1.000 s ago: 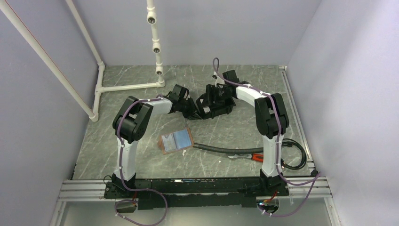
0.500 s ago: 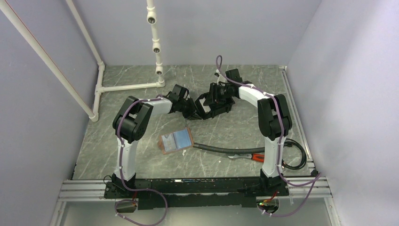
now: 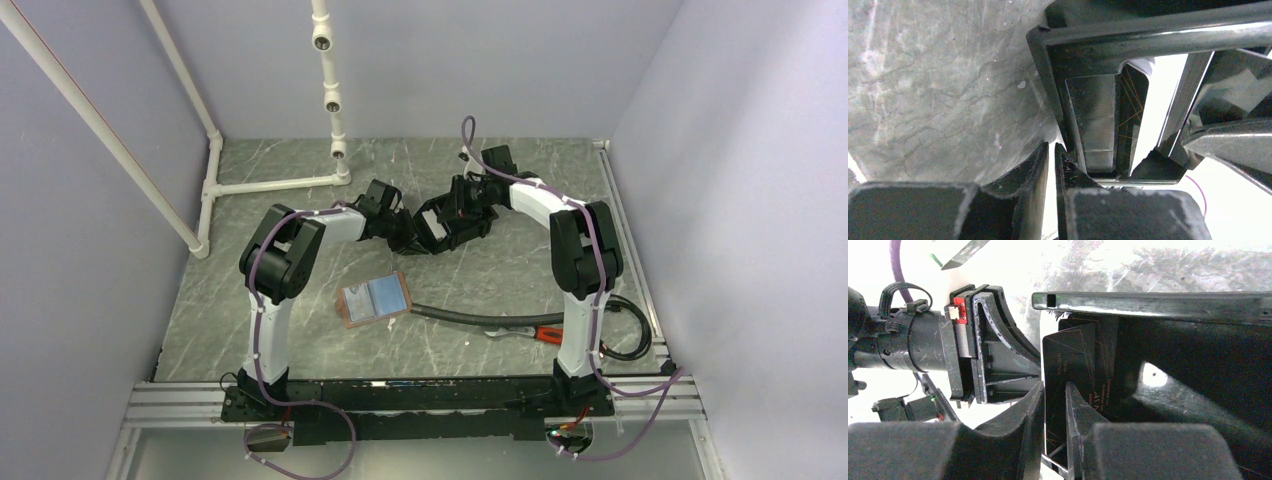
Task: Put the credit cards into the card holder
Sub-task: Pick up the credit card from the storage box.
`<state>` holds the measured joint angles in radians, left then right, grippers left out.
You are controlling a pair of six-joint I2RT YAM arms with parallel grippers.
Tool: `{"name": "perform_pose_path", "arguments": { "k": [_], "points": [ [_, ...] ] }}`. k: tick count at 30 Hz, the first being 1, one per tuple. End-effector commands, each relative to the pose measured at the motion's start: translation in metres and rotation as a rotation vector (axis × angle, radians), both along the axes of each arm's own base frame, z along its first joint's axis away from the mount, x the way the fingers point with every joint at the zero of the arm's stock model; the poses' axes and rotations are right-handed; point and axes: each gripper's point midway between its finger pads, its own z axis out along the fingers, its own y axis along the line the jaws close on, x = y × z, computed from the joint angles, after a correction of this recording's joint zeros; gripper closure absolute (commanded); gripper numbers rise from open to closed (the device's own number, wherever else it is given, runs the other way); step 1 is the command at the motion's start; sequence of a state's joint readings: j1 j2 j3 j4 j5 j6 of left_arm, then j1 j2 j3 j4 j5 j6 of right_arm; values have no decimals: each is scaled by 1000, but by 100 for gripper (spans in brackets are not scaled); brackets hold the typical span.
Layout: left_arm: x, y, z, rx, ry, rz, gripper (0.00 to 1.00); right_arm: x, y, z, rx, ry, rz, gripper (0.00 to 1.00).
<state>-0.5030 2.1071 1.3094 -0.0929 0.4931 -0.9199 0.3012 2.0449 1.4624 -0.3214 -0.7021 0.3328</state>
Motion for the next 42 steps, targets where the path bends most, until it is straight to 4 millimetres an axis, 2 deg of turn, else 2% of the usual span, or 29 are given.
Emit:
{"name": "perform_pose_path", "arguments": {
  "k": [1,10,12,15,19,21,23,24,26,27,28,29,32,34,36,38,42],
  "points": [
    [4,-4,2,-2,-30,-25,83,-1,4,36,-1,-74,0,85],
    [3,-4,7,-14,-33,-7,79,22,-23,51,-172,-196,-121,100],
    [1,2,10,0,-39,7,73,30,-29,58,-216,-227,-150,100],
    [-7,21,19,17,-42,33,56,37,-39,73,-286,-290,-198,100],
    [-25,54,54,45,-104,48,38,34,-44,105,-369,-422,-267,100],
    [-34,67,77,52,-144,38,34,26,-38,118,-385,-456,-266,100],
    [-47,74,101,21,-184,8,31,10,-20,127,-331,-452,-215,100],
    [-55,76,115,-24,-207,-15,25,-2,-5,129,-254,-422,-169,100],
    [-72,75,144,-183,-248,-75,3,-30,31,143,-6,-343,-67,100],
    [-80,75,157,-259,-269,-95,1,-44,46,151,114,-303,-21,100],
    [-89,78,164,-320,-271,-97,1,-56,58,160,221,-271,16,100],
    [-96,80,174,-362,-300,-99,1,-69,66,161,307,-214,34,100],
    [-107,91,190,-399,-376,-65,1,-94,85,187,538,-155,76,100],
    [-111,100,192,-406,-394,-14,1,-107,96,196,640,-119,96,100],
    [-112,105,205,-480,-442,29,4,-116,107,197,682,-94,124,100],
    [-115,108,213,-544,-454,60,14,-125,115,196,710,-80,137,100],
    [-116,112,211,-558,-435,88,37,-135,121,197,735,-76,148,100]
  ]
}}
